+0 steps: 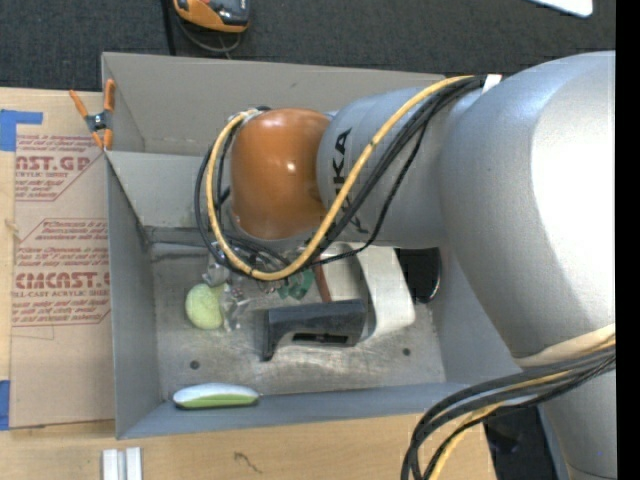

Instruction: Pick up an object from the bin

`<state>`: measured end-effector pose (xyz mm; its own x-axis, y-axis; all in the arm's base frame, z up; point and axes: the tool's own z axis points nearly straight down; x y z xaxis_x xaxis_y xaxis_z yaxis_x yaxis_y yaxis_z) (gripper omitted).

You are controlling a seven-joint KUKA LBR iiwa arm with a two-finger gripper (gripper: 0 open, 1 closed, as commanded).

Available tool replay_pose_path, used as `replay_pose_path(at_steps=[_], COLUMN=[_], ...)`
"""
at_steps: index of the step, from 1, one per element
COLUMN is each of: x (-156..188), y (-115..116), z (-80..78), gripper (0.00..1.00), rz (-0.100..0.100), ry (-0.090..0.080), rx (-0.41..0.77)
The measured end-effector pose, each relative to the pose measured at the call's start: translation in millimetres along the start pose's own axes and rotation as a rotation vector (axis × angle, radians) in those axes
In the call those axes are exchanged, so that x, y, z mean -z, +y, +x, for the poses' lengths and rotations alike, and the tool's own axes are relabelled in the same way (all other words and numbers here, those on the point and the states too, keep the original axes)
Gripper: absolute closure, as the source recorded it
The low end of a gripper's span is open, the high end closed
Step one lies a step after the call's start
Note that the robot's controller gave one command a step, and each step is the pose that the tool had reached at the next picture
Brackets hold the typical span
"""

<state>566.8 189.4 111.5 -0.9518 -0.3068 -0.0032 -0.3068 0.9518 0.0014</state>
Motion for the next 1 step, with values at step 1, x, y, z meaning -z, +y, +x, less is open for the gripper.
replay_pose_path(at_steps=[1], x=[4.9], y=[0.1], z=[-0.4], gripper=[1.0], rz=[0.0], ry=[-0.001], rx=[0.0])
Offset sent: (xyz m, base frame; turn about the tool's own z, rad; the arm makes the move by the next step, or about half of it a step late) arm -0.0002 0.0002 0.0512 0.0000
